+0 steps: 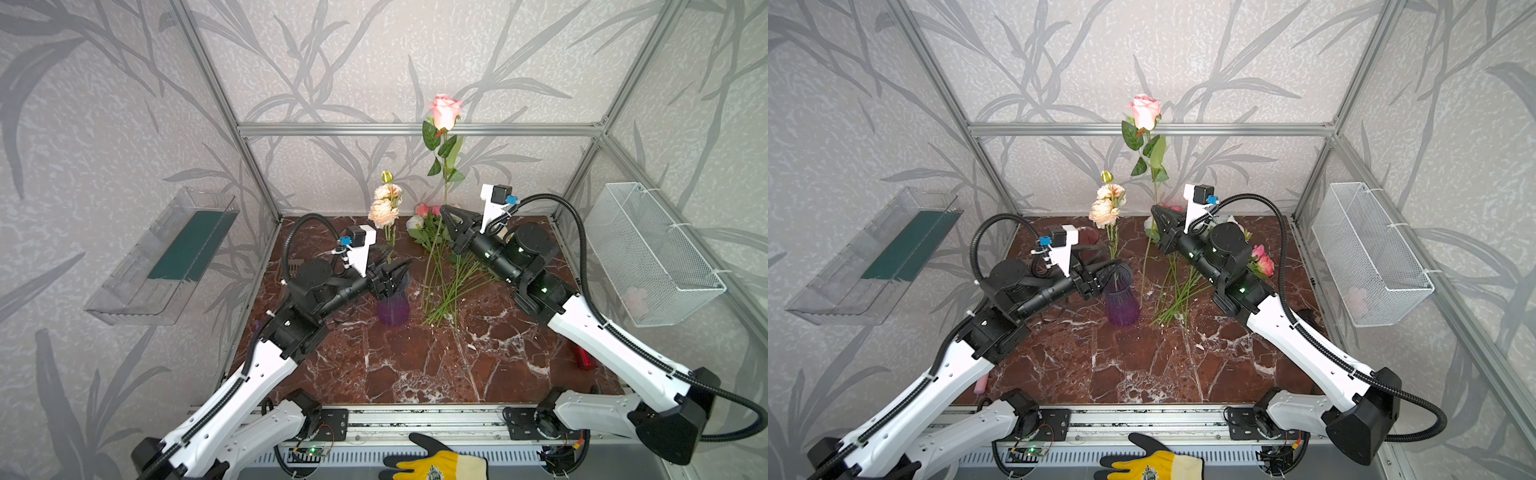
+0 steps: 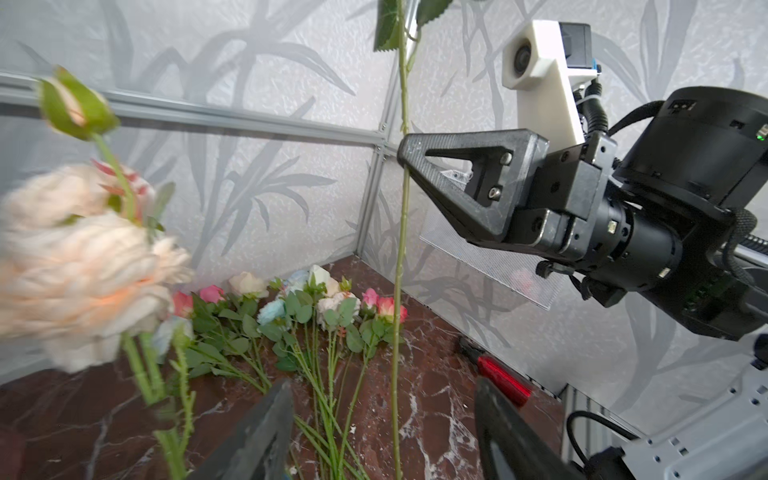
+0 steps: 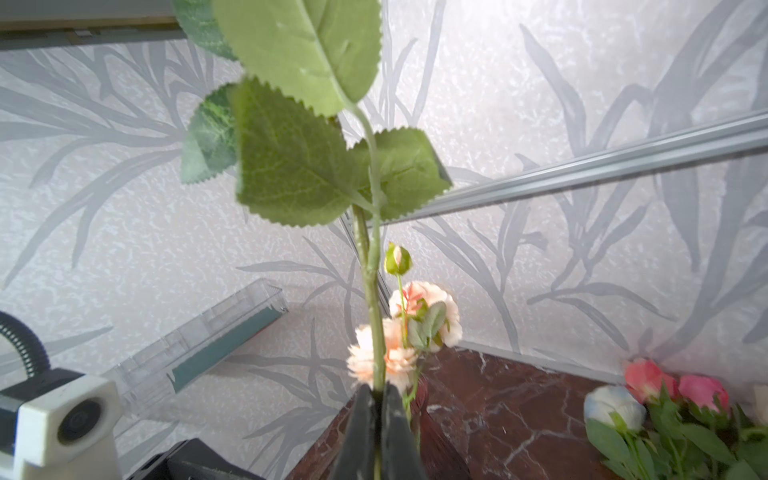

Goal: Arrange the flowers into the vase
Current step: 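Carry the pink rose to the purple vase and lower its stem in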

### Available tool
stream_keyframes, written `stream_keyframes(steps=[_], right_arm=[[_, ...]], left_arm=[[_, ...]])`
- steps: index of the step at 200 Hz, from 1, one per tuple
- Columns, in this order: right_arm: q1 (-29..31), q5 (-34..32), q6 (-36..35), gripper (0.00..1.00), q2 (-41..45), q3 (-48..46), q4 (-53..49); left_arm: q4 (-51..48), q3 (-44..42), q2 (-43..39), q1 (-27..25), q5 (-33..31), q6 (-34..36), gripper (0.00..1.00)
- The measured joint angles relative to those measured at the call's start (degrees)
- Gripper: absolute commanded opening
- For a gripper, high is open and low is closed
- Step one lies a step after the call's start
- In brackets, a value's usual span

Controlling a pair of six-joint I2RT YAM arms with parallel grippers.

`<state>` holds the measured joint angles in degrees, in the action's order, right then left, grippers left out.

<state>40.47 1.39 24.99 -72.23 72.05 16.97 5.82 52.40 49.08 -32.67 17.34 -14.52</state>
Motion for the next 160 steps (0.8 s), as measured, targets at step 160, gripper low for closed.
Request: stream_keyframes(steps=[160], right_arm=[[2.6,-4.2,-2.8,0.00,-16.5,6.3,10.5]], left_arm=[[4.5,-7.5,-5.5,10.6,-22.8,-6.6,0.74]])
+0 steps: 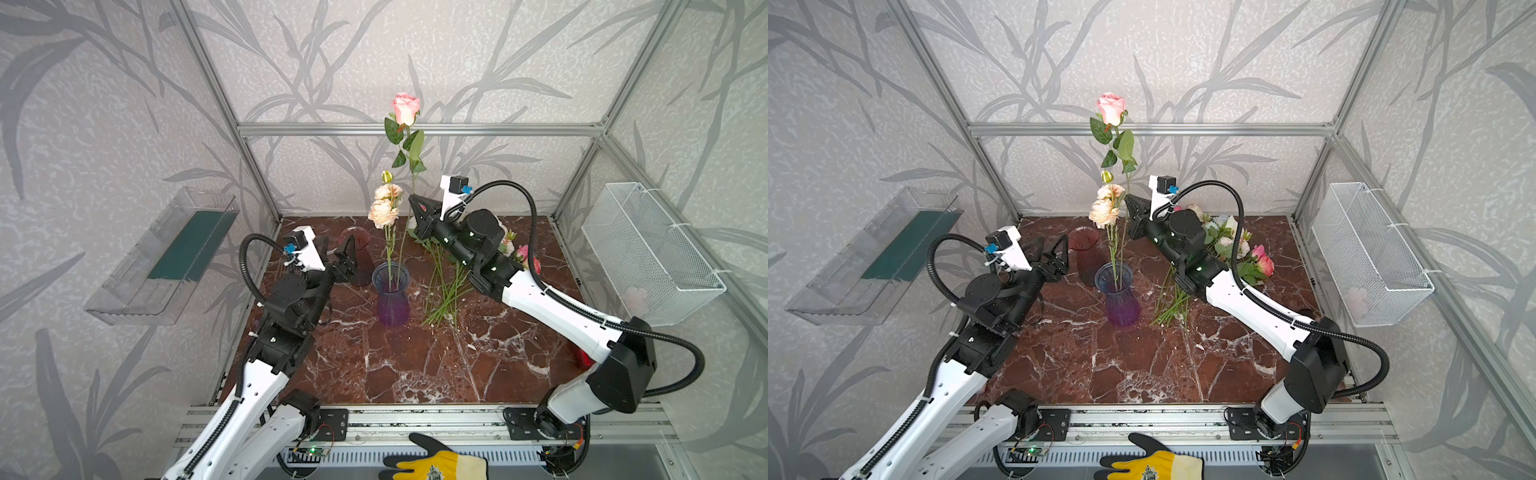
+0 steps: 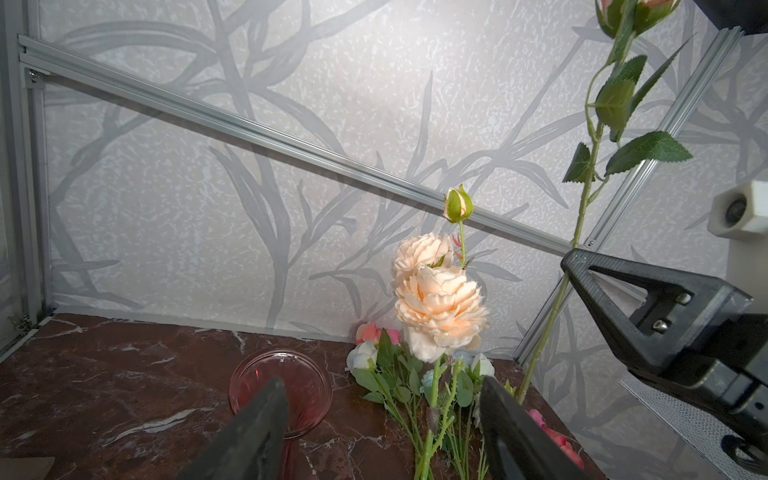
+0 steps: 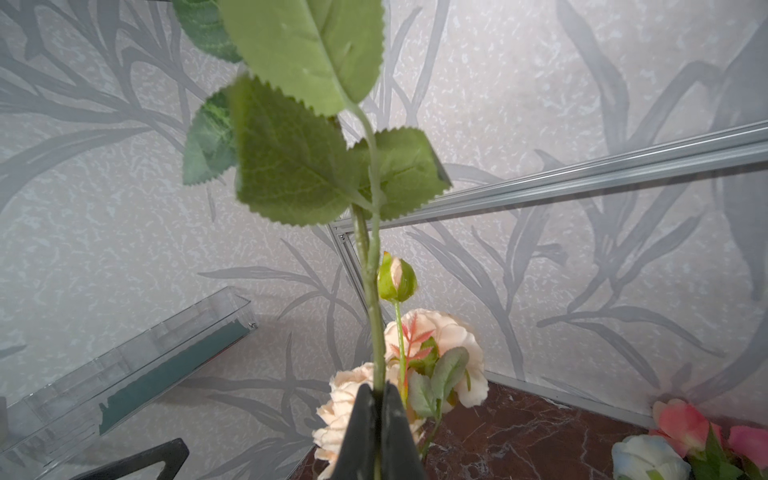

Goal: Arrange the flowers into the vase
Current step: 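Carry the pink rose to the purple vase and lower its stem in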

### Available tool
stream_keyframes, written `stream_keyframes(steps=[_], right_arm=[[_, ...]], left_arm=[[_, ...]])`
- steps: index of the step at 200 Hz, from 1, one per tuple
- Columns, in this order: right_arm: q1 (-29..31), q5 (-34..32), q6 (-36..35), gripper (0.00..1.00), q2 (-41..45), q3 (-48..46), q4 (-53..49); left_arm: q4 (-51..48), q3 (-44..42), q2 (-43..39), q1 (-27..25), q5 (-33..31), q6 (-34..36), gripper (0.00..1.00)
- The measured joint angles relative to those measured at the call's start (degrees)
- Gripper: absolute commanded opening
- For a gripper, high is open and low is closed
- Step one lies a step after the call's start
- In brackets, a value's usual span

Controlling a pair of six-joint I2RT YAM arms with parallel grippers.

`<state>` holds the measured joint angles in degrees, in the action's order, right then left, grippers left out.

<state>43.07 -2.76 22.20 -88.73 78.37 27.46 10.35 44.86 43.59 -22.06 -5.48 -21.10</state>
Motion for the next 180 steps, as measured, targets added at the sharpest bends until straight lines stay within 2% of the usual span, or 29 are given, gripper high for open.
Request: stream_keyframes(steps=[37,79,180], right_arm=[[2.4,-1.9,-1.1,0.02,1.8,-8.9,4.3],[4.5,-3.8,-2.2,0.06,2.5,-15.7,4.4],[7.1,-5.8,-0.3,0.13,4.6,-20.0,4.2]], left_arm=[[0.5,0.0,0.0,0.2,0.7,-0.5,0.74],[0.8,0.0,0.9,0.2,1.3,-1.0,0.74],[0.9,0.0,1.2,0.3,1.3,-1.9,0.74]])
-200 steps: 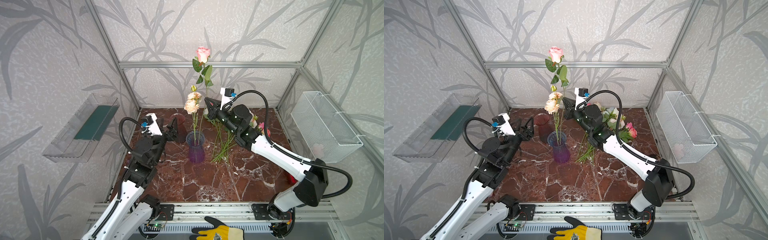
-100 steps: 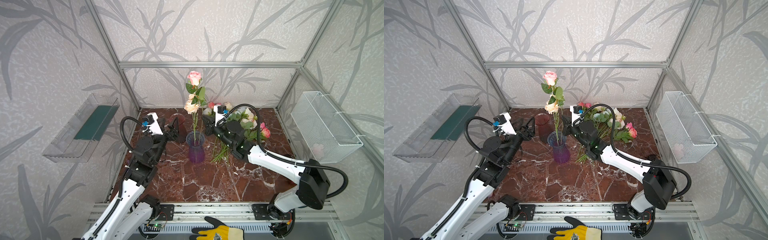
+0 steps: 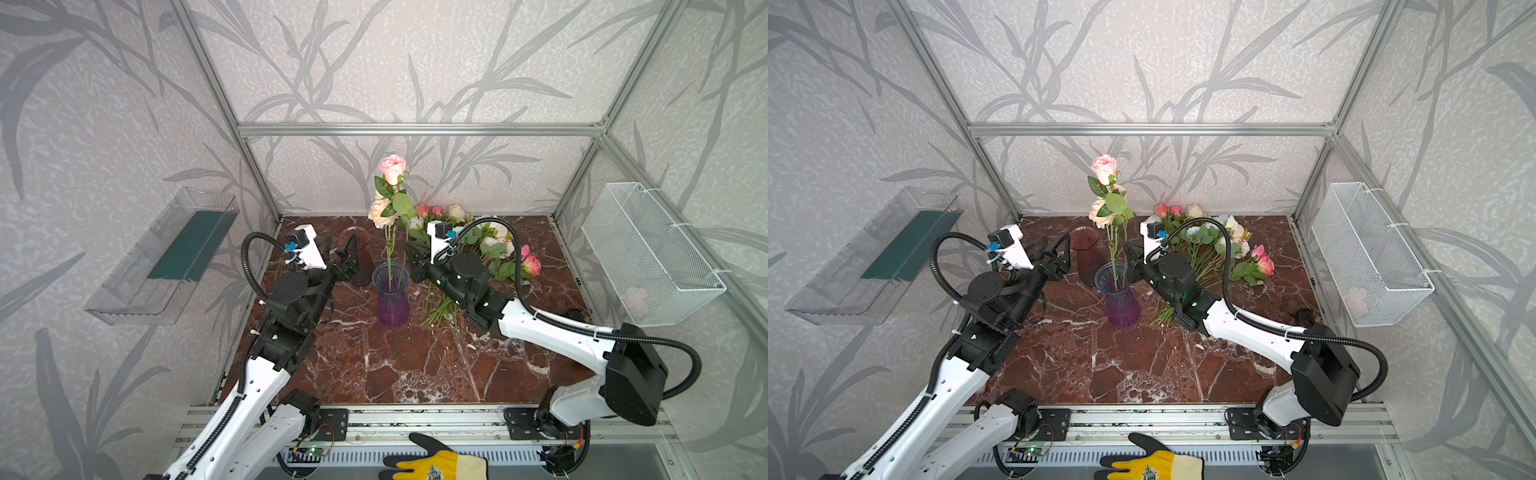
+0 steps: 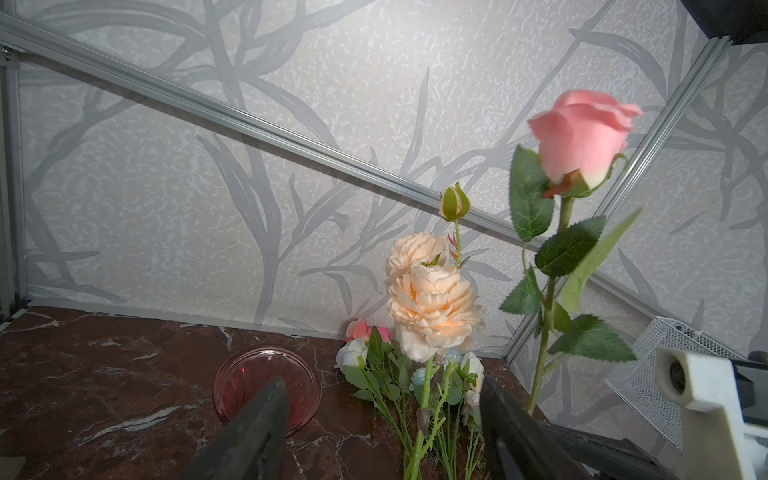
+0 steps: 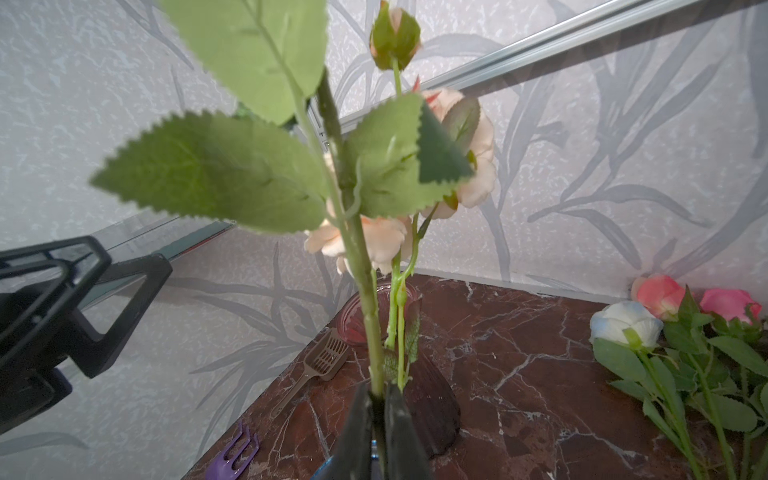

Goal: Arrange the flowers into the vase
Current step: 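Carry the pink rose to the purple vase and lower its stem in, then open the right gripper and move it back to the rose pile, then lift a coral rose with the right gripper while the left gripper approaches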

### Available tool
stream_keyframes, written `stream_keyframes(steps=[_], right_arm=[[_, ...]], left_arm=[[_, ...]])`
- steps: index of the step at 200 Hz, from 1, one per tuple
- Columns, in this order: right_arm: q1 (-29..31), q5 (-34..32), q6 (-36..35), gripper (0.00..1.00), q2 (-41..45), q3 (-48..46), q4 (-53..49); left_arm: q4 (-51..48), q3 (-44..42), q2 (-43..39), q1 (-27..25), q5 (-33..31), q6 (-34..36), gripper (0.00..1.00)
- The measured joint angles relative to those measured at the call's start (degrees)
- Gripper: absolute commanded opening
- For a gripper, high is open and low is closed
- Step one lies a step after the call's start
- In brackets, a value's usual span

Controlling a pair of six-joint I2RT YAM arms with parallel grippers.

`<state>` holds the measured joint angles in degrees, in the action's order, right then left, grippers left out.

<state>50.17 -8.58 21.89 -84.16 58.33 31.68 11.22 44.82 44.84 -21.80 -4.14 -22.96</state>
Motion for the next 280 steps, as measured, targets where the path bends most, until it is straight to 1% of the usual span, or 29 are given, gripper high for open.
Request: stream_keyframes(steps=[43,91,120,136,155,175,190,207,227,237,250,280], right_arm=[[0.4,-0.2,1.2,0.17,0.0,-0.8,-0.5],[0.6,-0.6,1.9,0.18,1.9,-2.1,-1.6],[0.6,-1.0,2.1,0.22,4.1,-2.6,-3.5],[0.7,-1.2,2.1,0.25,5.8,-2.7,-5.6],[0.7,-2.2,2.0,0.30,9.3,-4.0,-8.8],[-0.5,-3.5,2.1,0.30,14.1,-6.8,-12.9],[-4.6,-3.2,3.5,0.28,17.4,-8.9,-17.1],[-12.7,-1.3,5.7,0.27,18.9,-10.3,-22.1],[-21.7,1.1,7.4,0.26,17.7,-10.4,-28.3],[-25.2,2.7,7.6,0.25,15.8,-10.3,-30.7],[-28.0,5.0,7.4,0.23,12.1,-9.0,-33.9],[-30.3,9.4,5.9,0.22,0.2,-1.7,-40.0]], left_arm=[[0.0,0.0,0.6,0.0,0.6,-0.2,0.74],[0.0,0.0,0.7,0.0,1.2,-0.3,0.74],[0.0,0.0,0.7,0.0,2.3,-0.3,0.73],[0.0,0.0,0.7,0.0,3.6,-0.3,0.70],[0.2,0.0,0.7,0.0,5.9,-0.3,0.64],[0.5,0.1,0.7,-0.6,9.2,-0.4,0.60],[0.7,0.9,1.1,-2.4,12.1,-0.4,0.58],[0.8,2.2,2.2,-6.0,14.9,0.0,0.57],[0.0,4.3,4.0,-11.9,17.8,1.1,0.56],[-0.5,5.2,5.2,-14.8,18.9,1.8,0.56],[-1.4,6.3,7.0,-18.7,19.8,3.0,0.56],[-4.3,7.5,11.7,-25.8,20.9,5.4,0.56]])
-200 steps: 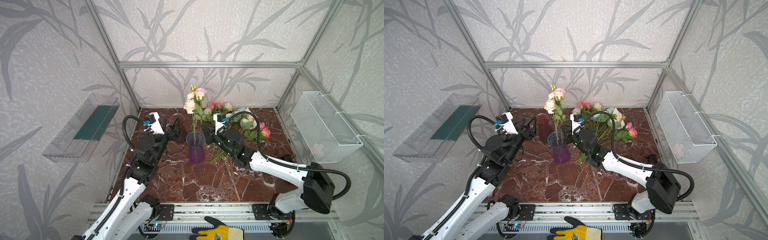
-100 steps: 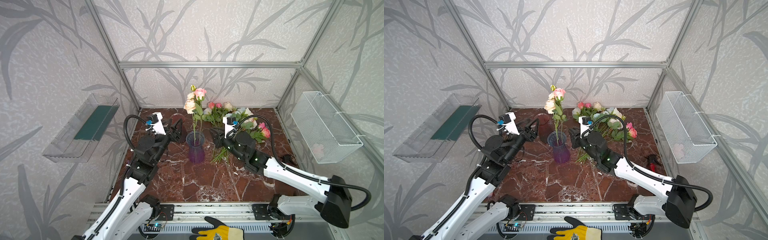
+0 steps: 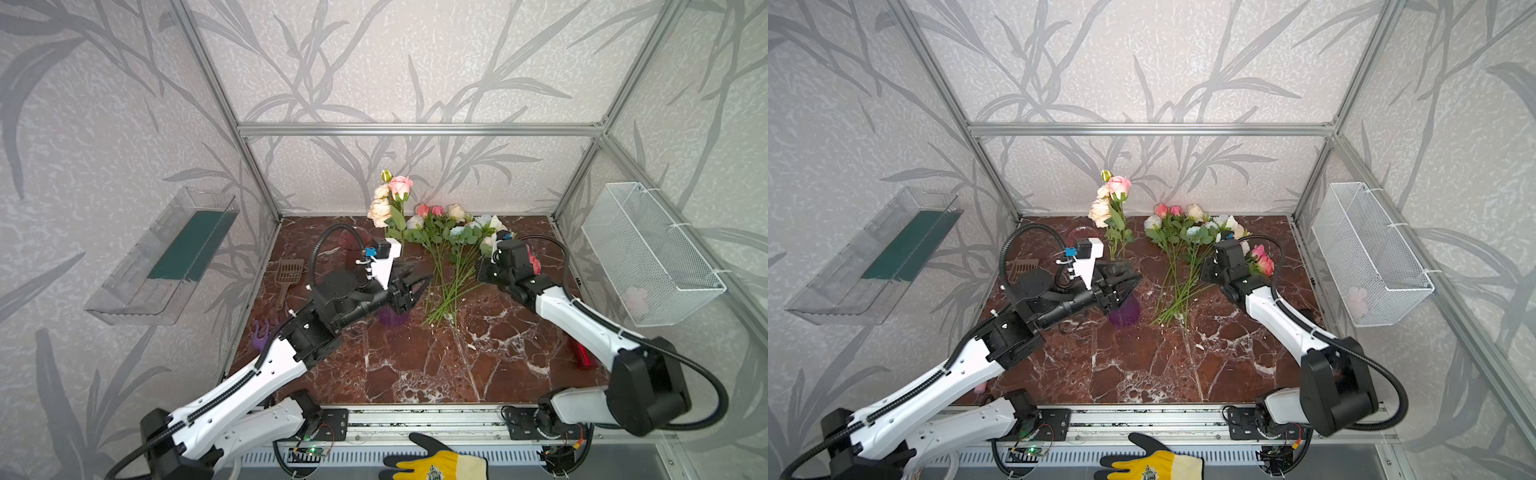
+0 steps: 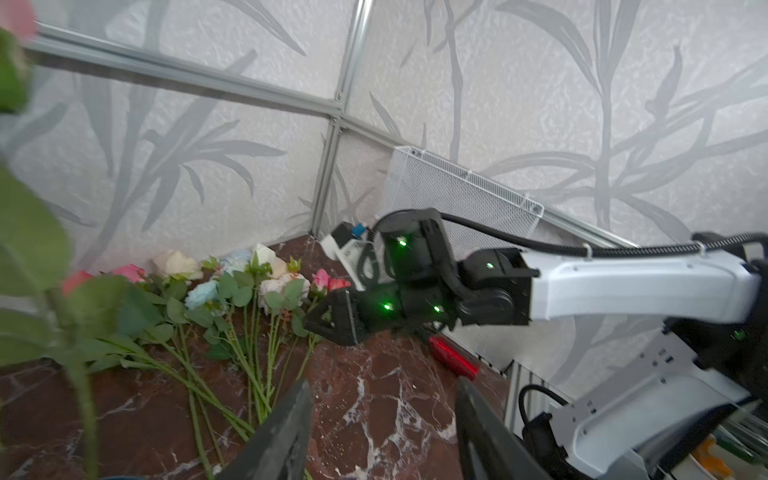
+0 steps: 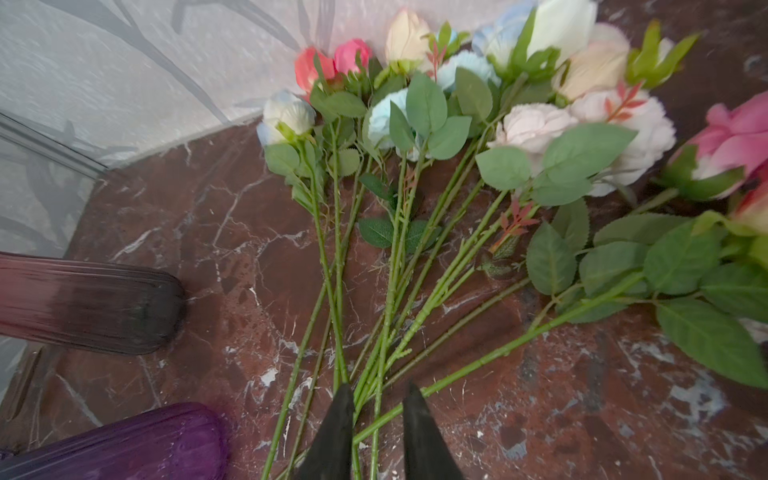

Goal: Arrange the flowers into the vase
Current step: 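Lift a coral rose with the right gripper while the left gripper approaches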

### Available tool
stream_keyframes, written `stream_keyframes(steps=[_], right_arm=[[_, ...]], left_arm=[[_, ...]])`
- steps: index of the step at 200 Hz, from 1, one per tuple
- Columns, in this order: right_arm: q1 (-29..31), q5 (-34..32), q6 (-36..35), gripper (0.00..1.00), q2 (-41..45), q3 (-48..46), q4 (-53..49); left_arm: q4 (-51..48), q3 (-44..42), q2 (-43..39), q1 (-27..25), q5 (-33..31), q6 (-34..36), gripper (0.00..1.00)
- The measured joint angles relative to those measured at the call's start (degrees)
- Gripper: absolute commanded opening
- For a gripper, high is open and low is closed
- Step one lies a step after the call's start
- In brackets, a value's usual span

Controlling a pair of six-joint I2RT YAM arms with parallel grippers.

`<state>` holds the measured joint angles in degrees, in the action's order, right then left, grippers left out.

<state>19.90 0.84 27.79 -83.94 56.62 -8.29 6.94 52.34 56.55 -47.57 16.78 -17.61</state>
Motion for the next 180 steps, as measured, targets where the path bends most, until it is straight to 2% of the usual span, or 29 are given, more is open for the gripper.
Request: stream_keyframes(steps=[49,66,91,124,153,180], right_arm=[[-0.1,2.1,-1.0,0.23,-14.6,11.4,-4.8],[-0.2,2.0,-0.3,0.27,-17.1,12.8,-5.5],[-1.5,3.2,2.9,0.35,-15.5,6.9,-2.8],[-7.3,8.5,11.0,0.45,-11.8,-5.2,5.1],[-11.5,13.7,18.0,0.45,-12.0,-10.5,12.7],[-13.6,19.1,24.1,0.46,-16.7,-11.8,23.3]], left_arm=[[-3.7,0.1,5.5,-4.4,0.3,1.6,0.59],[-4.2,0.1,5.8,-4.7,0.0,1.8,0.60],[-4.8,0.5,6.0,-4.9,-0.2,2.1,0.61],[-5.1,1.1,6.6,-5.2,-0.2,2.1,0.62],[-5.3,1.1,7.2,-5.4,-0.1,2.1,0.62],[-5.8,1.1,7.6,-5.6,-0.1,2.1,0.62]])
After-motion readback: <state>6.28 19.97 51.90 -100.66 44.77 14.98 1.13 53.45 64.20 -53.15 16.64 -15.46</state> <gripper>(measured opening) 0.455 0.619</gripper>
